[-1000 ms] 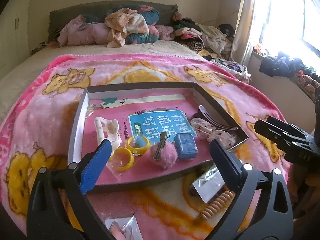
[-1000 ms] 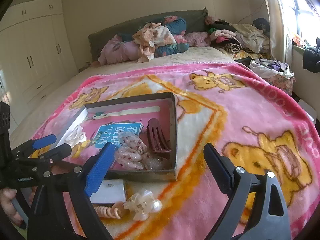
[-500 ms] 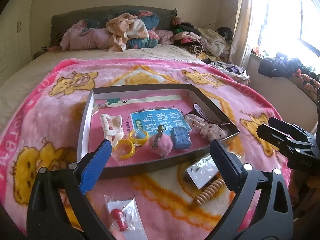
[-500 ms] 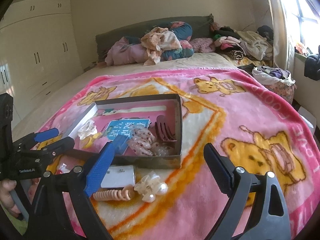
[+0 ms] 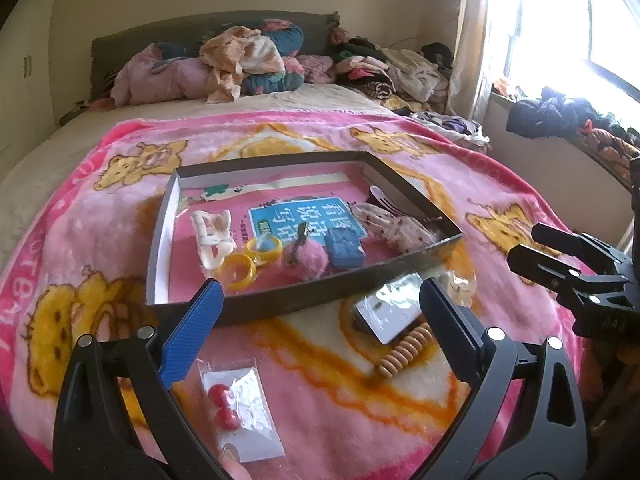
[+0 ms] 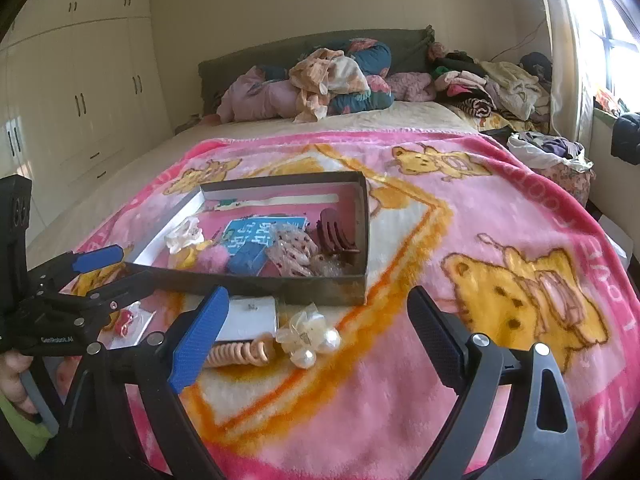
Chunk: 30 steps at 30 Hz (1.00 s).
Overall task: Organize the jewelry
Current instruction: 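Withdraw both tools from the tray toward the remaining items on the blanket, then grasp the wooden bead coil with left tool while right tool grasps the pearl claw clip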
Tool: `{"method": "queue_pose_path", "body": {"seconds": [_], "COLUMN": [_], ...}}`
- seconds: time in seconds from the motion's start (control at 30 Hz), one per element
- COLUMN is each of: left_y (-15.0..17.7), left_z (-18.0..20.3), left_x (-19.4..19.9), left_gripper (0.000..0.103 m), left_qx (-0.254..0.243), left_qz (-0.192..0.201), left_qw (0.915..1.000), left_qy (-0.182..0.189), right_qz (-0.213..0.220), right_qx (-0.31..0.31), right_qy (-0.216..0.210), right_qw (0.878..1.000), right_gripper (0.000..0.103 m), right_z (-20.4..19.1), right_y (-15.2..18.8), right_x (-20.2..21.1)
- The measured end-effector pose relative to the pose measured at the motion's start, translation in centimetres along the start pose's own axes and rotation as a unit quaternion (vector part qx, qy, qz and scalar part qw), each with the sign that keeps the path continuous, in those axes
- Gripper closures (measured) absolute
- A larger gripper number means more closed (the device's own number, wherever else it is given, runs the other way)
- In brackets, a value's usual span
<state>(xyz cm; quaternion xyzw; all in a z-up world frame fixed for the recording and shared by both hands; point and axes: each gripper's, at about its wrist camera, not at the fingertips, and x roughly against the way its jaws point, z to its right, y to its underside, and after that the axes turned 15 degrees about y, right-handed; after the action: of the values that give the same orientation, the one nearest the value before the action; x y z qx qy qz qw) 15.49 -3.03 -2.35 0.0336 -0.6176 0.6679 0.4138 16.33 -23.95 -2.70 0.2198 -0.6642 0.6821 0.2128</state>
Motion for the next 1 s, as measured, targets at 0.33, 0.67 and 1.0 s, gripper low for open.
{"method": "queue_pose_path", "body": {"seconds": [0.33, 0.67, 1.0], "left_y": [1.2, 2.3, 3.6], "left_z": [1.2, 2.5, 4.1], "left_x": [-0.6, -1.5, -3.2], "left_gripper": [0.013, 0.013, 0.028], "left_qx": [-0.018, -0.037, -0.068], "left_qz": [-0.015, -0.034, -0.065], "left_qw": [0.9997, 0.9985, 0.9939], "left_qy": [0.009, 0.021, 0.056], "right_qz": [-0.008, -0.009, -0.021], "right_qx": [-0.002, 0.007, -0.008], "right_qy": [0.007, 0.024, 0.030], "right_qw": [1.000, 1.000, 0.999], "right_gripper": [0.015, 0.015, 0.015], "right_z": [1.0, 1.5, 2.8], "right_y": [1.3, 2.4, 3.2], "right_x": [0.4, 0.5, -0.1]}}
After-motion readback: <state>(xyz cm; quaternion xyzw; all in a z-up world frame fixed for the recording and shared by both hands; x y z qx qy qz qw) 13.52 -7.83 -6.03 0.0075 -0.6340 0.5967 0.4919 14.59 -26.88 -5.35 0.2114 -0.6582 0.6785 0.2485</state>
